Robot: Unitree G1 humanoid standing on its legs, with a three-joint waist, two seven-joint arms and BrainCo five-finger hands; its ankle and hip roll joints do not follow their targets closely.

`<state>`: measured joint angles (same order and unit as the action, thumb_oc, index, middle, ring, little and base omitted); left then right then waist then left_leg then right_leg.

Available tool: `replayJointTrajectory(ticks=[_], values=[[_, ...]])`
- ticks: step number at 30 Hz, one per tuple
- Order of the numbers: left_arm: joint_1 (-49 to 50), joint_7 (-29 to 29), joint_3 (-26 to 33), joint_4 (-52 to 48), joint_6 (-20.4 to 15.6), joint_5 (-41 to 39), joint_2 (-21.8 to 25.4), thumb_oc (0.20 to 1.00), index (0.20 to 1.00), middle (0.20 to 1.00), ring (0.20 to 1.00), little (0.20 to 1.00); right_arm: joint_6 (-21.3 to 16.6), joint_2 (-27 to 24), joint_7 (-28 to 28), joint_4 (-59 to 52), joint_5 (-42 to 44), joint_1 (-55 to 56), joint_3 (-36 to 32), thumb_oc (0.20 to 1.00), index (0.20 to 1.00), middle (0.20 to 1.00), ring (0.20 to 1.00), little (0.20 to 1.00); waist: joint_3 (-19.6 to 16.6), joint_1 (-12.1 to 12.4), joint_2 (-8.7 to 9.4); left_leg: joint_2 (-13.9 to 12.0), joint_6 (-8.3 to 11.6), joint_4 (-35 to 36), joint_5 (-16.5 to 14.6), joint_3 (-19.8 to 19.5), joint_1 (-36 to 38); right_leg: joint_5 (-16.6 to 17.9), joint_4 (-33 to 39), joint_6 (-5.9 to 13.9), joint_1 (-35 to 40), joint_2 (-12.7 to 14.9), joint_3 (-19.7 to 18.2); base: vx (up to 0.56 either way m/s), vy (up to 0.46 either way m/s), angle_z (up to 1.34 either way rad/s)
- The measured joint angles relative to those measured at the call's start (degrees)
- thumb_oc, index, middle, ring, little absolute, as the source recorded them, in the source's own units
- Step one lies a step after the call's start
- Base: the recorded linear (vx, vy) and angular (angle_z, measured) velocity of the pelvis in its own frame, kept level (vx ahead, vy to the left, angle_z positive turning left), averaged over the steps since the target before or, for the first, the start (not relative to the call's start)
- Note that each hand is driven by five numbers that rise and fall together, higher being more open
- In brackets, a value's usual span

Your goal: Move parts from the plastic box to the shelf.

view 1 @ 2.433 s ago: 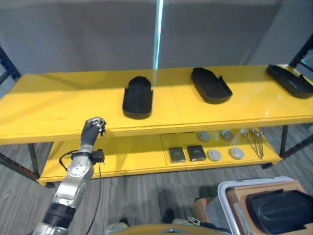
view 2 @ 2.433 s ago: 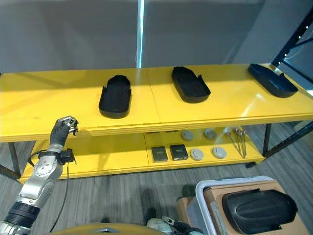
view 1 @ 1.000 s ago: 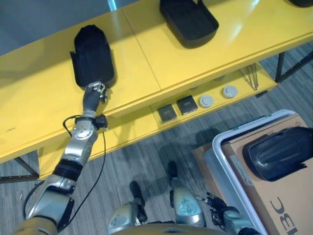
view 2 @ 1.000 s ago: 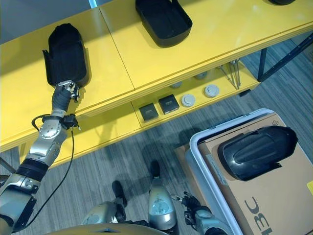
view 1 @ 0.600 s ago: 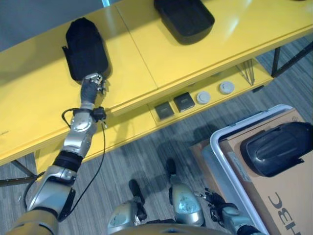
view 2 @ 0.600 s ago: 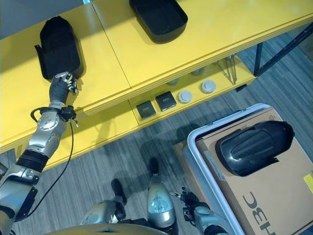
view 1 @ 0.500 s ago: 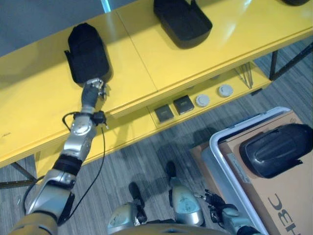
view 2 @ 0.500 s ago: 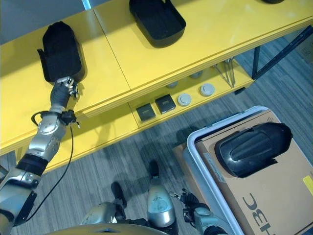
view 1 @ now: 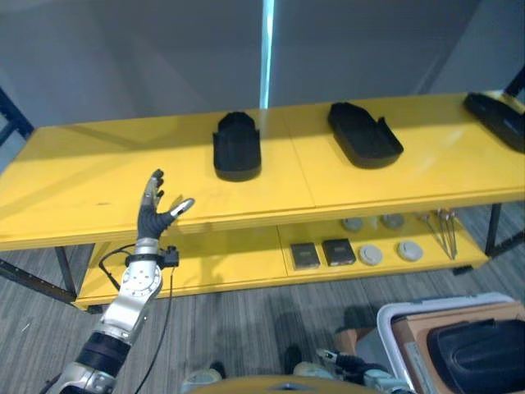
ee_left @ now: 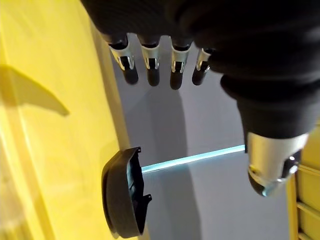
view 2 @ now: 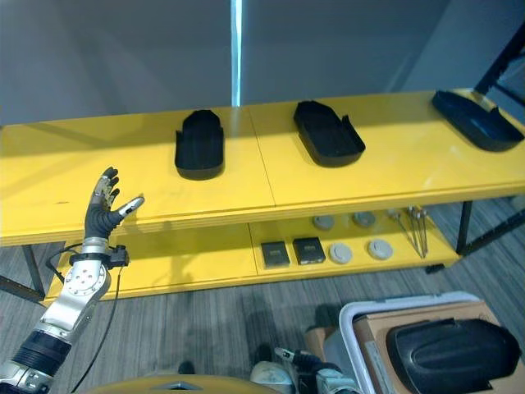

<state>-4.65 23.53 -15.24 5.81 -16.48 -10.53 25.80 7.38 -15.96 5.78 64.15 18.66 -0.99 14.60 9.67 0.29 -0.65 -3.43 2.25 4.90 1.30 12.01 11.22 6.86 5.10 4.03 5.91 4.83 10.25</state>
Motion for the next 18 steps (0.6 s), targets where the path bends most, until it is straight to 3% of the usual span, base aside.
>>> replayJointTrajectory(ticks=[4,10,12,18], values=[[1.5,4.4,-5.9,7.3,0.1,5.1,-0.2,1.0,1.0,1.0,1.0,1.0,2.7,0.6,1.9,2.4,0.1,-0.2,0.9,1.0,1.0,1.0,1.0,1.0,-2.9,0.4,1.35,0.1,-0.23,0.0,0.1,-1.4,0.2,0.0,0.0,0.05,0.7,0.2,1.0,-0.01,-0.009,0.11],[12.0,7.8,-4.7,32.3,2.4,4.4,-5.0,1.0,1.0,1.0,1.0,1.0,7.0,1.9,4.2,2.3,2.4,-0.1,0.8,1.0,1.0,1.0,1.0,1.0,-3.2,1.3,2.19,-0.1,0.19,0.0,0.2,-2.5,-0.4,-0.4,0.0,-0.55,0.6,0.1,1.8,-0.02,0.026,0.08],[14.5,8.4,-2.9,38.8,1.4,6.4,-6.1,1.0,1.0,1.0,1.0,1.0,6.4,1.9,4.0,2.6,2.4,-0.2,0.9,1.0,1.0,1.0,1.0,1.0,-3.4,2.9,2.49,-0.1,0.19,0.0,0.4,-2.7,-0.9,-0.4,0.0,-0.54,0.1,0.2,1.9,-0.01,0.078,0.08],[15.0,8.0,-2.3,44.7,-3.2,10.3,-6.6,1.0,1.0,1.0,1.0,1.0,5.3,2.1,3.4,4.2,4.6,-0.2,-0.2,1.0,1.0,1.0,1.0,1.0,-3.4,2.3,2.59,0.6,-0.03,0.0,0.6,-2.3,-1.3,-0.3,0.0,-0.31,-0.2,0.9,1.5,-0.02,0.099,0.0]])
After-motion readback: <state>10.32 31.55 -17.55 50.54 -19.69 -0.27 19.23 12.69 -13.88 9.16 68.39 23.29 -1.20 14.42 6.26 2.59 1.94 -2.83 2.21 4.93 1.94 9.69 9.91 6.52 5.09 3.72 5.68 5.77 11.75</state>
